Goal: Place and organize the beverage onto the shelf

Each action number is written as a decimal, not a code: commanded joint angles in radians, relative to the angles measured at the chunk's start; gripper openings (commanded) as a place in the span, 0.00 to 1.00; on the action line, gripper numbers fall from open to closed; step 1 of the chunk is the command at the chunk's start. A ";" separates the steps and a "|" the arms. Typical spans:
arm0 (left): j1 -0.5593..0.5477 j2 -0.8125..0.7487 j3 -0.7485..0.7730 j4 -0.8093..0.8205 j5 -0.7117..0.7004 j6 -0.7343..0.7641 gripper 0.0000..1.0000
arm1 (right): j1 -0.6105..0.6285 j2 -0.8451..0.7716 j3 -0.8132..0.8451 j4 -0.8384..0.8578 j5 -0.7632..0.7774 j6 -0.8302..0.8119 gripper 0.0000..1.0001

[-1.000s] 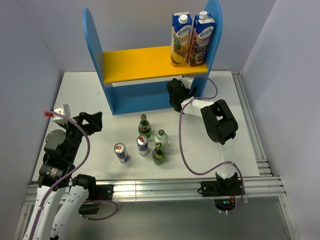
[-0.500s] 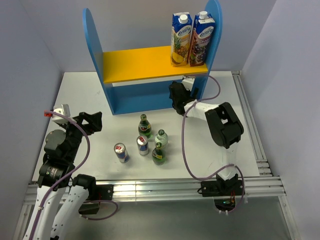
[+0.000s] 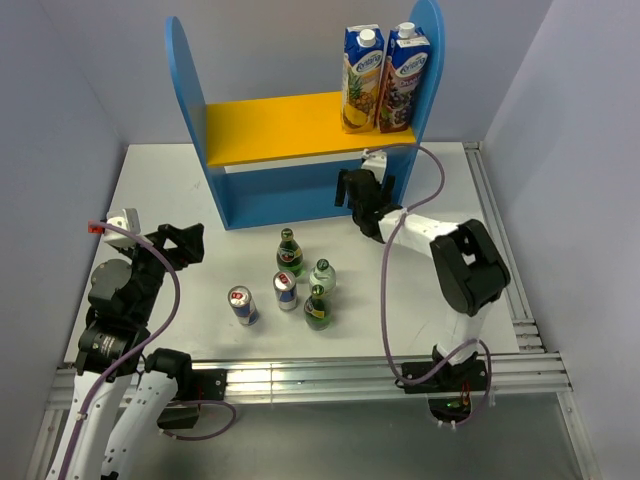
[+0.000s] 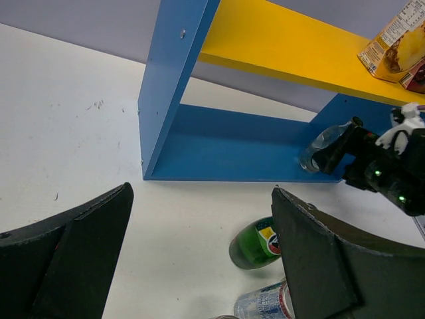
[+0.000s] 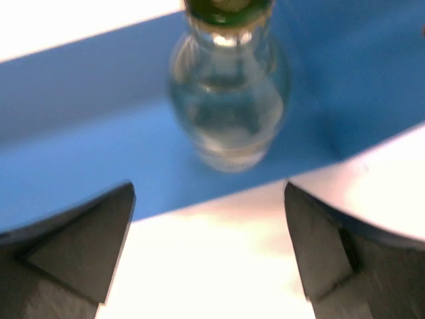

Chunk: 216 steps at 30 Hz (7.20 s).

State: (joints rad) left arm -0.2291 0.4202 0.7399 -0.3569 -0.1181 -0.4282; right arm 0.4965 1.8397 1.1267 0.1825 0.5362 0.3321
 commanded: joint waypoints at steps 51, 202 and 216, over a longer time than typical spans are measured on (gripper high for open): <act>-1.282 0.879 0.193 -1.015 -1.032 -1.609 0.93 | 0.675 -1.191 -0.579 -0.699 0.321 0.558 1.00; -0.213 1.252 0.923 0.401 -0.560 0.295 0.00 | 0.741 -1.310 -0.679 -0.693 0.320 0.619 0.99; -0.171 1.341 0.983 0.389 -0.529 0.266 0.10 | 0.741 -1.324 -0.685 -0.690 0.323 0.622 0.99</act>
State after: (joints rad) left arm -0.4084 1.7672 1.6463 -0.0219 -0.6682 -0.1516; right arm 1.2308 0.5266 0.4503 -0.5320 0.8253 0.9390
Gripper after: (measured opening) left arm 0.589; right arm 0.993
